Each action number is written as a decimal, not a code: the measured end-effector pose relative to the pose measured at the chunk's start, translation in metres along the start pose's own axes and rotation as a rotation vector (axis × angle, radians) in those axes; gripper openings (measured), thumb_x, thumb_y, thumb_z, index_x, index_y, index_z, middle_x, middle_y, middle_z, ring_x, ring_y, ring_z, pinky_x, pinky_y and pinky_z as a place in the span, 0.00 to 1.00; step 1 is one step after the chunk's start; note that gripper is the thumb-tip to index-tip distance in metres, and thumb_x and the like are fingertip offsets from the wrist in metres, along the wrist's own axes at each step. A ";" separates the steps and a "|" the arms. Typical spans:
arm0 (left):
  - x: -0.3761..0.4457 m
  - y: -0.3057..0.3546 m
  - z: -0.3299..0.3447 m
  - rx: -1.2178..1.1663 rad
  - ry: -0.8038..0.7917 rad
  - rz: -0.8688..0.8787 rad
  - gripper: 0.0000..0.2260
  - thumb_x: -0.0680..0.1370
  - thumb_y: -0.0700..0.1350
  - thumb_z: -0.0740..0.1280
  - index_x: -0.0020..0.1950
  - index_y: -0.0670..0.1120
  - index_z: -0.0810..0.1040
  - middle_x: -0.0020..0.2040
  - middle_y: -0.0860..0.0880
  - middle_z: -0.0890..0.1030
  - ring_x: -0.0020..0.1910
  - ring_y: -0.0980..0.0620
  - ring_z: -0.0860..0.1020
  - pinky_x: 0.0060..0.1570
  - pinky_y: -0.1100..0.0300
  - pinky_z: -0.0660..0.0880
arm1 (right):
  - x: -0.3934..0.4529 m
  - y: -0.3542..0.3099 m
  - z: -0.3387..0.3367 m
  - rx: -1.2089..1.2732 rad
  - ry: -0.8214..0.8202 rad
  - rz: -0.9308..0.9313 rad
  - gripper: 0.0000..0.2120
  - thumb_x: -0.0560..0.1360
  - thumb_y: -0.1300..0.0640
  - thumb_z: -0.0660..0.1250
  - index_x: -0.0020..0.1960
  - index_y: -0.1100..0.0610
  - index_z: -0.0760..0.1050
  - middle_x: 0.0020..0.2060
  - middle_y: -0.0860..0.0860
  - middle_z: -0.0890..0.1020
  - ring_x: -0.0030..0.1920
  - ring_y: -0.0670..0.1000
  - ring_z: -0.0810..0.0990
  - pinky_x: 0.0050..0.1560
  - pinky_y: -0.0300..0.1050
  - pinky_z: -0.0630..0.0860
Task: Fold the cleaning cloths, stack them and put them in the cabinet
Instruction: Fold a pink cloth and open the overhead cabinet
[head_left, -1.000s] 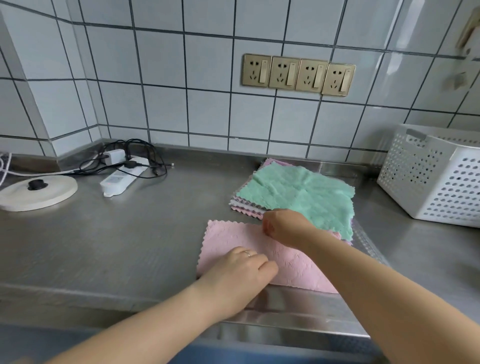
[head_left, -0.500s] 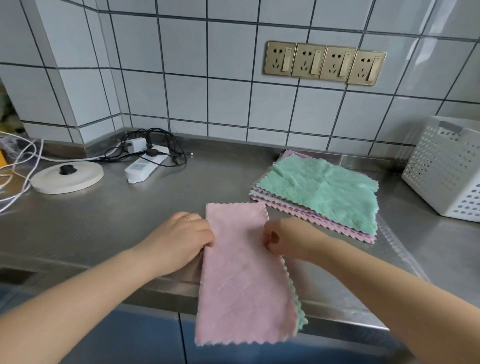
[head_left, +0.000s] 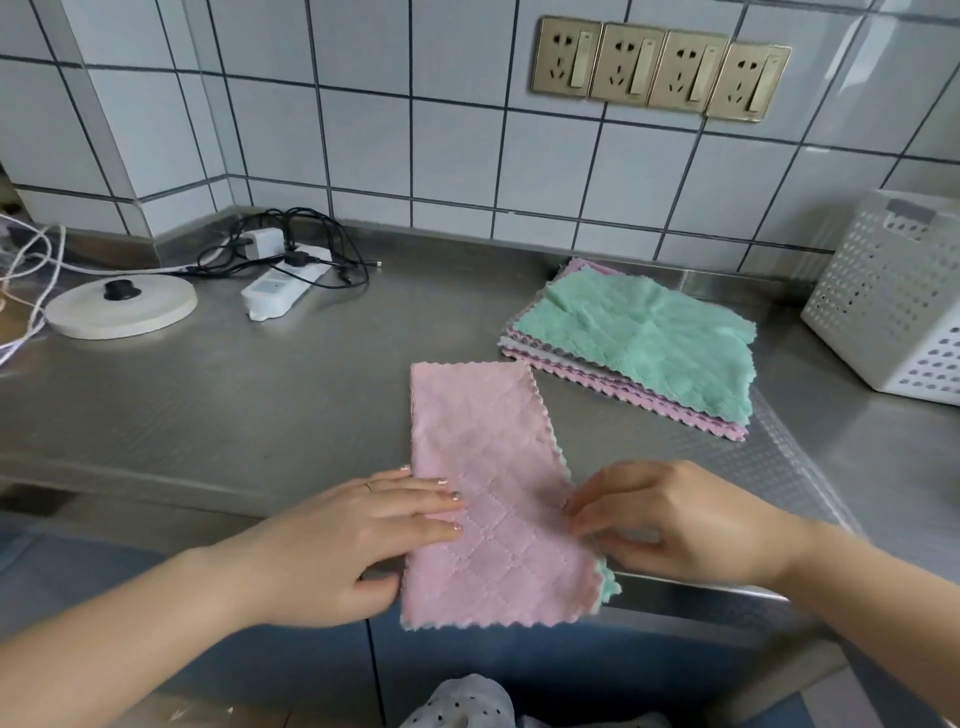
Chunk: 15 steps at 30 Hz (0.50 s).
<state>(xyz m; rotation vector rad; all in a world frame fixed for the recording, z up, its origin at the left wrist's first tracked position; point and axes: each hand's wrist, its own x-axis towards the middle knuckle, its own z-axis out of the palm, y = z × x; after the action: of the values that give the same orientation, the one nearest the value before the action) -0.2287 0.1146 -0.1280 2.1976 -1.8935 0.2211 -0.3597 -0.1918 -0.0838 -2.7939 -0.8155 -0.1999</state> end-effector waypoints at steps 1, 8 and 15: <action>-0.001 0.005 0.003 0.009 0.002 0.014 0.26 0.68 0.44 0.62 0.67 0.53 0.71 0.69 0.53 0.71 0.71 0.58 0.65 0.71 0.59 0.59 | -0.002 -0.001 0.001 -0.028 -0.010 -0.032 0.09 0.76 0.50 0.66 0.54 0.49 0.80 0.54 0.44 0.81 0.52 0.44 0.80 0.50 0.40 0.78; 0.005 0.014 0.016 0.042 0.124 -0.016 0.29 0.65 0.38 0.53 0.64 0.49 0.75 0.66 0.49 0.76 0.67 0.53 0.69 0.69 0.56 0.61 | -0.007 -0.005 0.009 -0.160 0.073 -0.150 0.09 0.78 0.52 0.65 0.52 0.53 0.81 0.51 0.47 0.82 0.48 0.49 0.81 0.46 0.41 0.79; 0.010 0.018 0.018 0.086 0.157 0.007 0.26 0.68 0.35 0.53 0.63 0.45 0.76 0.62 0.47 0.78 0.63 0.51 0.72 0.64 0.57 0.68 | -0.008 -0.011 0.021 -0.036 0.248 -0.028 0.06 0.71 0.62 0.70 0.47 0.56 0.81 0.47 0.49 0.82 0.48 0.47 0.80 0.49 0.39 0.77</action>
<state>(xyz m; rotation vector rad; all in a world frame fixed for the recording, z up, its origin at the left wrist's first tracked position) -0.2454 0.0976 -0.1414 2.1569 -1.8390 0.4708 -0.3715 -0.1814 -0.1039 -2.7172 -0.7974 -0.5573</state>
